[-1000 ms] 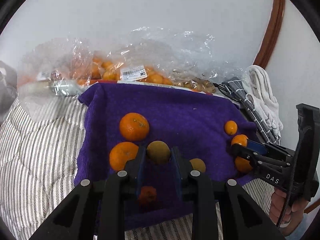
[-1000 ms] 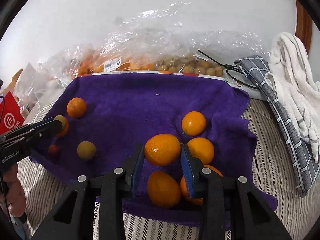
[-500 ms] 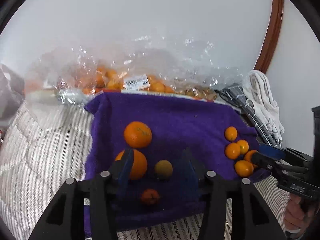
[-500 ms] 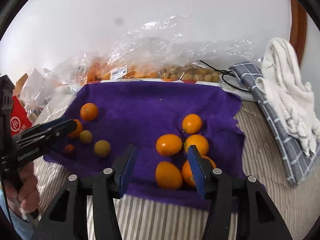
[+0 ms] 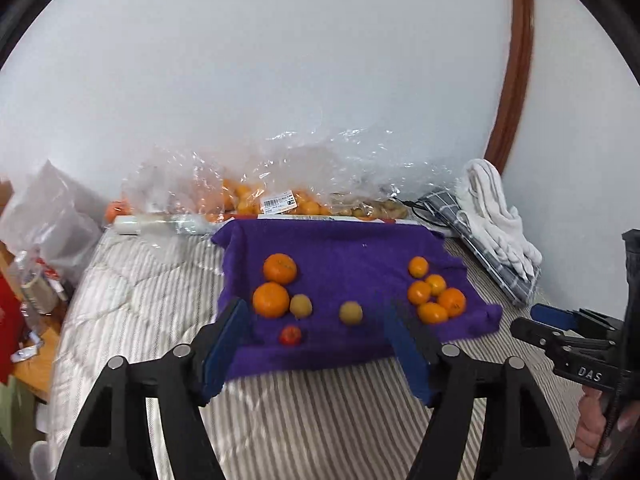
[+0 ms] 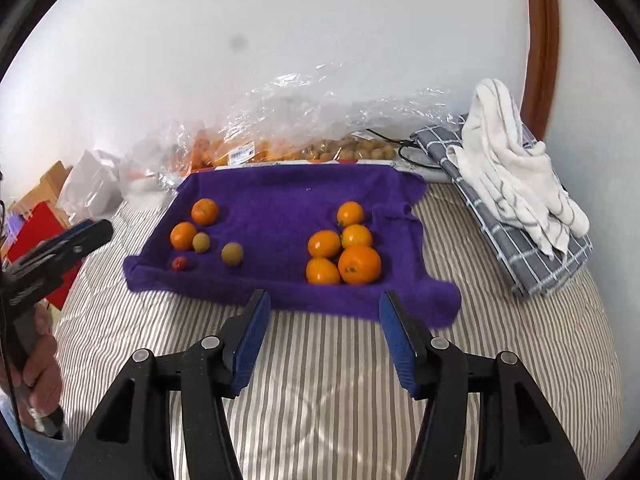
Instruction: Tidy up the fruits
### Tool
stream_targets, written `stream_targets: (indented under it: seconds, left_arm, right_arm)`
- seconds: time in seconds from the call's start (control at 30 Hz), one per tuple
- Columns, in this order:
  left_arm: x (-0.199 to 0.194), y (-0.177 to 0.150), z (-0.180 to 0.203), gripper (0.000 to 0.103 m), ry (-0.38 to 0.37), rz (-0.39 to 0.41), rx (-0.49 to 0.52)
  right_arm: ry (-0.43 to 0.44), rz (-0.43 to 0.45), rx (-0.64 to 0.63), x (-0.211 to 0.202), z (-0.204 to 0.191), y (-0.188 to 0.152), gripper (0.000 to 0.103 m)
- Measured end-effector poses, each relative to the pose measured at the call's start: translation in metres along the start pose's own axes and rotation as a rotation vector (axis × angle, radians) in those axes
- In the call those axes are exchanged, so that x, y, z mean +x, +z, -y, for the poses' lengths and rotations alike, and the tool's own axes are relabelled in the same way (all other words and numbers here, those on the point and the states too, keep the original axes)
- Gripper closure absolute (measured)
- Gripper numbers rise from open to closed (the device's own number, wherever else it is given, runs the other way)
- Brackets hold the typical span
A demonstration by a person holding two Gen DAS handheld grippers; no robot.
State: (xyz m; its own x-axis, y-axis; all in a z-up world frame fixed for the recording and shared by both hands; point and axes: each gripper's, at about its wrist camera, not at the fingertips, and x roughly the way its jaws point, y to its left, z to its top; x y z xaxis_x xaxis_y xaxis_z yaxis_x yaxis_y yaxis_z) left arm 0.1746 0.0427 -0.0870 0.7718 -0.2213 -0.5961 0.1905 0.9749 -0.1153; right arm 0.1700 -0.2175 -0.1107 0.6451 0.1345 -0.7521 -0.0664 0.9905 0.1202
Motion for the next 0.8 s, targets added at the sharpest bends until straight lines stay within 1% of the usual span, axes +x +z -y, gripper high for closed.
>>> stream_targets:
  seconds: [0.03,0.07,0.17,0.2,0.27,0.33,0.37,0.43,0.53,0.67,0.8]
  left_arm:
    - [-0.01,-0.003,0.004,0.032,0.022,-0.004,0.009]
    - [-0.018,-0.006,0.007,0.032,0.034,-0.005,0.012]
    - [-0.039,-0.015,0.015,0.03,0.048,0.004,0.004]
    - [-0.046,-0.017,0.018,0.027,0.051,0.007,-0.002]
    - [-0.06,-0.022,0.023,0.026,0.056,0.02,-0.022]
    - [-0.075,-0.026,0.028,0.02,0.055,0.031,-0.031]
    - [-0.078,-0.026,0.031,0.019,0.053,0.035,-0.029]
    - [-0.091,-0.027,0.04,0.014,0.06,0.045,-0.011]
    - [-0.104,-0.029,0.053,0.011,0.071,0.058,0.015]
    - [-0.113,-0.028,0.067,0.01,0.091,0.077,0.045]
    - [-0.116,-0.027,0.074,0.01,0.094,0.078,0.051]
  right_arm:
    - [0.009,0.002,-0.005,-0.006,-0.001,-0.005,0.044]
    - [0.007,0.001,-0.012,-0.008,-0.003,-0.008,0.038]
    - [-0.029,0.029,-0.038,-0.029,-0.007,-0.021,0.025]
    - [-0.031,0.04,-0.042,-0.036,-0.007,-0.024,0.023]
    - [-0.028,0.044,-0.035,-0.049,-0.004,-0.031,0.016]
    - [-0.01,0.048,-0.029,-0.063,-0.002,-0.037,0.014]
    - [-0.009,0.058,-0.024,-0.071,0.0,-0.04,0.011]
    - [-0.027,0.087,-0.018,-0.088,0.002,-0.045,0.008]
    - [-0.059,0.114,-0.021,-0.106,0.004,-0.051,0.004]
    - [-0.075,0.131,-0.019,-0.121,0.006,-0.054,0.004]
    - [-0.096,0.149,-0.02,-0.129,0.006,-0.055,0.004]
